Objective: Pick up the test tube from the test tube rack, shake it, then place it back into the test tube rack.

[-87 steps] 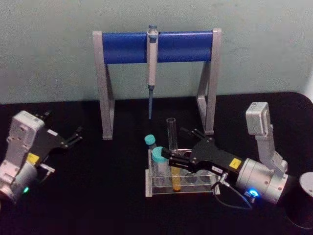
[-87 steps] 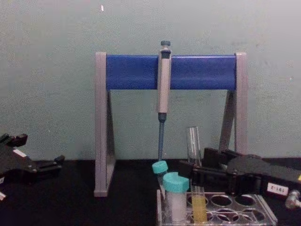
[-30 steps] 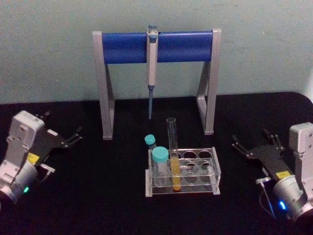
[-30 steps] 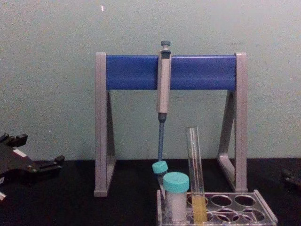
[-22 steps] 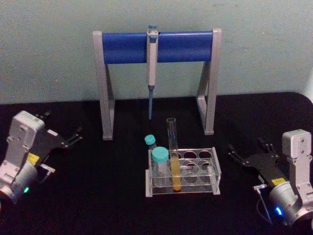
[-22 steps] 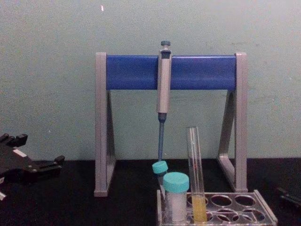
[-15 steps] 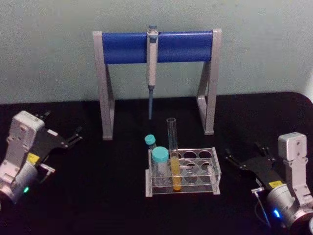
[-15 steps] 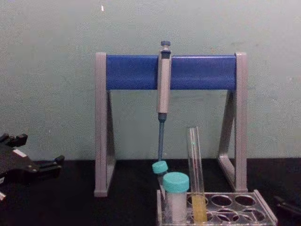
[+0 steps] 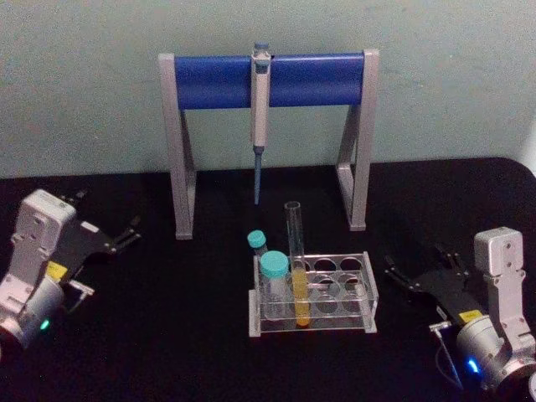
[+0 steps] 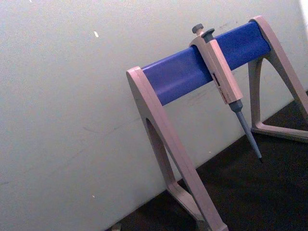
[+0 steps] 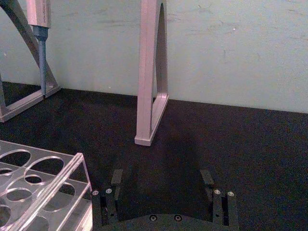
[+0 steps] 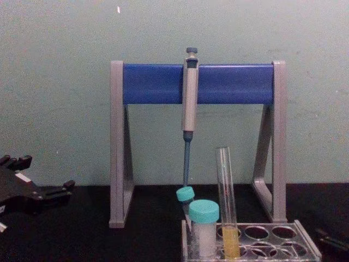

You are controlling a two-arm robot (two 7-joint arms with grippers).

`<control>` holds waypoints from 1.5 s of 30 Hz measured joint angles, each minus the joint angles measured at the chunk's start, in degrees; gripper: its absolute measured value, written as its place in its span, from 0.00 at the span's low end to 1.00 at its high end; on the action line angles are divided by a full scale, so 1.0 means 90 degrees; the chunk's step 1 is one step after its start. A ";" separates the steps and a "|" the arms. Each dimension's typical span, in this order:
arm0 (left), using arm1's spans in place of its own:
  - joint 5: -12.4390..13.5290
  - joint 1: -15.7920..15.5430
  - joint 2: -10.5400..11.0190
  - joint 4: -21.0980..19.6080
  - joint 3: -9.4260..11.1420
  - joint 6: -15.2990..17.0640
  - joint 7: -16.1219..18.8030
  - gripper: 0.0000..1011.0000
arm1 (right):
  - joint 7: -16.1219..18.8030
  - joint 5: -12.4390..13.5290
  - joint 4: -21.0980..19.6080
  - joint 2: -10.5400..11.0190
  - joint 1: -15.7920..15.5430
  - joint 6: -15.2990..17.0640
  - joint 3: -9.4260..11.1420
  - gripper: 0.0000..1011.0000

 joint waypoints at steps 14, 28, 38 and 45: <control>0.0000 0.0000 0.0000 0.0000 0.0000 0.0000 0.0000 0.99 | -0.0012 0.0012 -0.0019 0.0007 -0.0004 -0.0007 -0.0002 0.99; 0.0000 0.0000 0.0000 0.0000 0.0000 0.0000 0.0000 0.99 | -0.0021 0.0024 -0.0027 0.0009 -0.0004 -0.0012 -0.0002 0.99; 0.0000 0.0000 0.0000 0.0000 0.0000 0.0000 0.0000 0.99 | -0.0021 0.0024 -0.0028 0.0009 -0.0004 -0.0012 -0.0002 0.99; 0.0000 0.0000 0.0000 0.0000 0.0000 0.0000 0.0000 0.99 | -0.0021 0.0023 -0.0027 0.0009 -0.0004 -0.0012 -0.0002 0.99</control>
